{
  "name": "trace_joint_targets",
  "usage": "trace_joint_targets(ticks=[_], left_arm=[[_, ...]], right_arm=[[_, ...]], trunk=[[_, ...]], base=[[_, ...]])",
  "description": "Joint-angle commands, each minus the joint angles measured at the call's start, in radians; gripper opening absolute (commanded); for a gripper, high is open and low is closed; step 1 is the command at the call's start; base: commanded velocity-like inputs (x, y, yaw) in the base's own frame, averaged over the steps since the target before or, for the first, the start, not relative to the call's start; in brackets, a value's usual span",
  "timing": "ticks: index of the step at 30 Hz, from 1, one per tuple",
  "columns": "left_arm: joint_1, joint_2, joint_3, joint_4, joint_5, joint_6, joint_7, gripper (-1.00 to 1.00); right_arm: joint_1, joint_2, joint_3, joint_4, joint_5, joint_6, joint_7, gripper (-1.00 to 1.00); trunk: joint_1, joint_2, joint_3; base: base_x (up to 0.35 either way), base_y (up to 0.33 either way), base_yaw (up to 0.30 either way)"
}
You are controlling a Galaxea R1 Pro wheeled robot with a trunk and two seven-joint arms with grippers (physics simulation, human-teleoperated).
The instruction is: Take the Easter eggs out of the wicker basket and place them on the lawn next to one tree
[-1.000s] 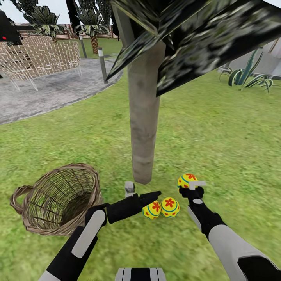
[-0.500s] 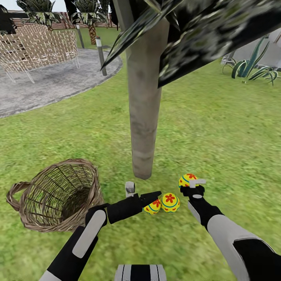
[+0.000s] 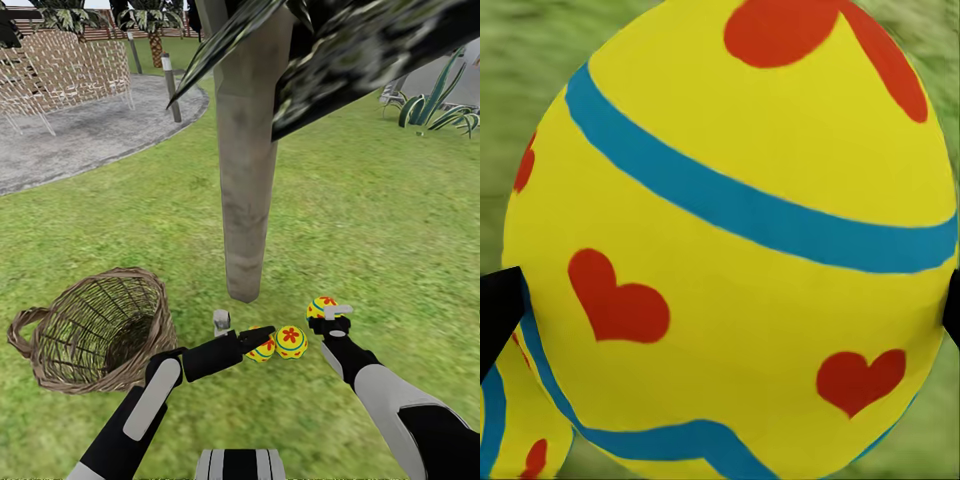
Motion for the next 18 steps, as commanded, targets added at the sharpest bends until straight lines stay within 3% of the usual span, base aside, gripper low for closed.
trace_joint_targets(ticks=[1, 7, 10, 18], left_arm=[[0.000, 0.000, 0.000, 0.000, 0.001, 0.000, 0.000, 1.00], [0.000, 0.000, 0.000, 0.000, 0.001, 0.000, 0.000, 1.00], [0.000, 0.000, 0.000, 0.000, 0.001, 0.000, 0.000, 1.00], [0.000, 0.000, 0.000, 0.001, 0.000, 0.000, 0.000, 1.00]], right_arm=[[0.001, 0.000, 0.000, -0.001, 0.001, -0.001, 0.000, -1.00], [0.001, -0.002, -0.002, -0.007, 0.001, 0.001, -0.001, -1.00], [0.000, -0.001, -0.001, -0.005, 0.001, 0.007, -0.053, -1.00], [-0.014, 0.000, -0.001, 0.025, -0.002, 0.010, -0.075, -1.00]], trunk=[[0.000, 0.000, -0.004], [0.003, -0.002, -0.027], [0.004, -0.002, -0.039], [0.008, -0.004, -0.070]], base=[[0.000, 0.000, 0.000], [0.000, 0.000, 0.000], [0.000, 0.000, 0.000], [0.000, 0.000, 0.000]])
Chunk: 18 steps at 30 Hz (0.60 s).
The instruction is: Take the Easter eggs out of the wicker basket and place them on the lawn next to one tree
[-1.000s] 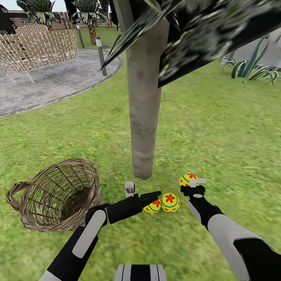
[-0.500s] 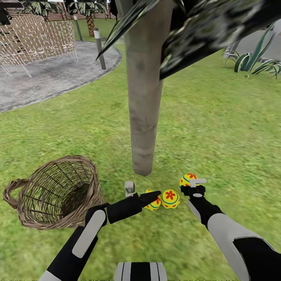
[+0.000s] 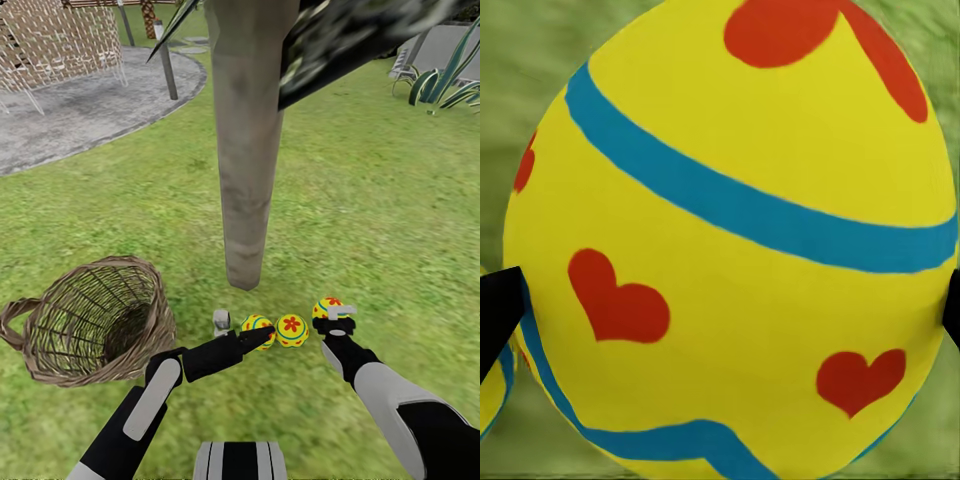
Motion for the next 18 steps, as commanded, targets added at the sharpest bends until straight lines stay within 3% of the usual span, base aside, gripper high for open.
trace_joint_targets(ticks=[1, 18], left_arm=[[0.000, 0.000, 0.000, 0.000, 0.001, 0.000, 0.000, 1.00], [0.000, 0.000, 0.000, 0.000, 0.001, 0.000, 0.000, 1.00]], right_arm=[[0.000, 0.002, 0.000, 0.004, 0.000, 0.000, -0.003, -1.00], [0.000, 0.005, 0.002, -0.007, 0.004, 0.000, -0.005, -1.00]], trunk=[[0.000, 0.000, -0.004], [0.008, -0.004, -0.070]], base=[[0.000, 0.000, 0.000], [0.000, 0.000, 0.000]])
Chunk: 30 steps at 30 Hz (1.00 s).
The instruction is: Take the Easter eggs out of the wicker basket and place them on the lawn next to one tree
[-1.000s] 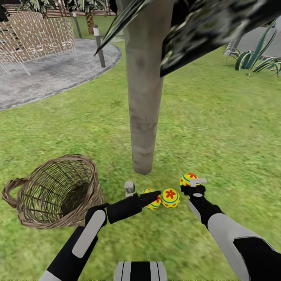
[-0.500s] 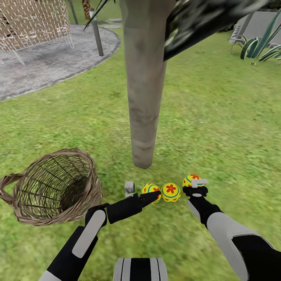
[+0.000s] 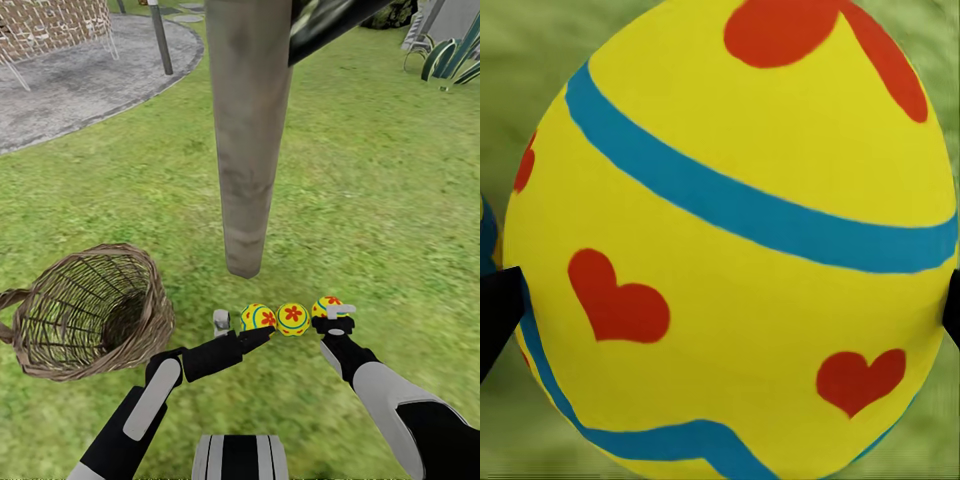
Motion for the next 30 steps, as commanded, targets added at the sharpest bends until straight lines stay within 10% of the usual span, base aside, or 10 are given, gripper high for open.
trace_joint_targets(ticks=[1, 20, 21, 30], left_arm=[[0.000, 0.000, 0.000, 0.000, 0.000, 0.000, 0.000, 1.00], [0.000, 0.000, 0.000, 0.000, 0.002, 0.001, 0.000, 1.00], [0.000, 0.000, 0.000, 0.000, 0.002, 0.000, 0.000, 1.00], [0.000, 0.000, 0.000, 0.001, 0.002, 0.001, 0.001, 1.00]], right_arm=[[0.000, 0.000, 0.000, 0.000, 0.000, 0.000, 0.000, -1.00], [0.000, -0.005, 0.000, -0.003, 0.004, -0.002, 0.005, -1.00], [0.000, -0.005, 0.000, -0.003, 0.004, -0.002, 0.006, 1.00], [0.000, -0.006, -0.003, -0.019, 0.003, -0.002, 0.010, 1.00]], trunk=[[0.000, 0.000, -0.004], [0.008, -0.004, -0.066], [0.008, -0.004, -0.066], [0.005, -0.003, -0.043]], base=[[0.000, 0.000, 0.000], [0.000, 0.000, 0.000], [0.000, 0.000, 0.000], [0.000, 0.000, 0.000]])
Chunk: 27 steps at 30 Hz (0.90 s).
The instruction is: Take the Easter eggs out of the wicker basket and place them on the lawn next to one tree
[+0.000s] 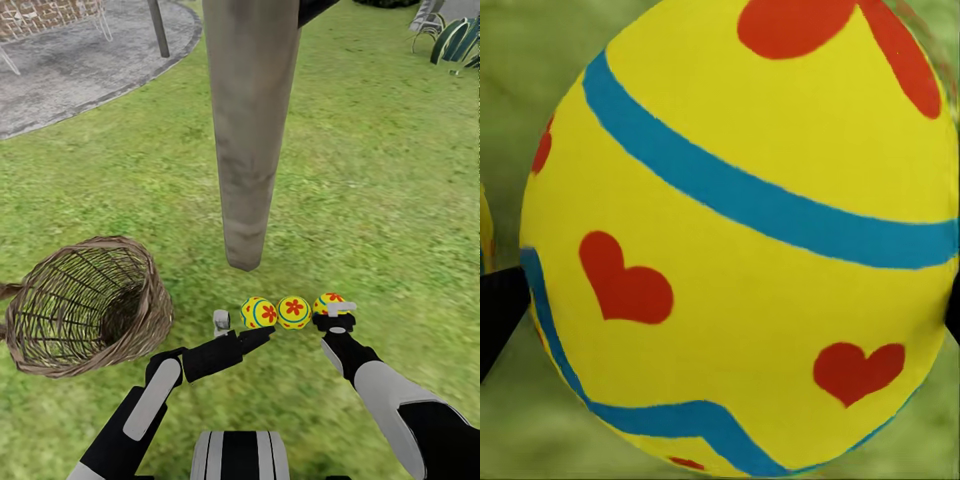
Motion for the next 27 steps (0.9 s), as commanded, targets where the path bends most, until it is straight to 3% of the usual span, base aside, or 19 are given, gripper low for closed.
trace_joint_targets(ticks=[1, 5, 7, 12, 27], left_arm=[[0.000, 0.000, 0.000, 0.003, -0.001, -0.001, 0.001, 1.00], [0.000, -0.012, 0.000, 0.054, -0.005, 0.000, 0.003, 1.00], [0.000, -0.018, 0.001, 0.057, -0.009, 0.001, 0.010, 1.00], [0.000, -0.020, 0.001, 0.043, 0.003, 0.005, 0.156, 1.00], [0.000, -0.020, 0.005, 0.042, 0.003, 0.003, 0.161, 1.00]], right_arm=[[0.000, 0.000, -0.001, -0.003, -0.007, 0.000, 0.002, 1.00], [0.001, 0.001, -0.006, -0.041, -0.009, 0.000, 0.001, 1.00], [0.002, 0.001, -0.030, -0.052, -0.009, 0.000, 0.001, 1.00], [0.002, 0.002, -0.046, -0.055, -0.009, 0.000, 0.002, 1.00], [0.002, 0.002, -0.047, -0.056, -0.009, 0.001, 0.002, 1.00]], trunk=[[0.000, 0.000, 0.004], [-0.002, 0.001, 0.019], [-0.003, 0.002, 0.027], [-0.005, 0.003, 0.046], [-0.012, 0.006, 0.104]], base=[[0.000, 0.000, 0.000], [0.000, 0.000, 0.000], [0.000, 0.000, 0.000], [-0.059, 0.000, 0.000], [-0.334, 0.114, 0.000]])
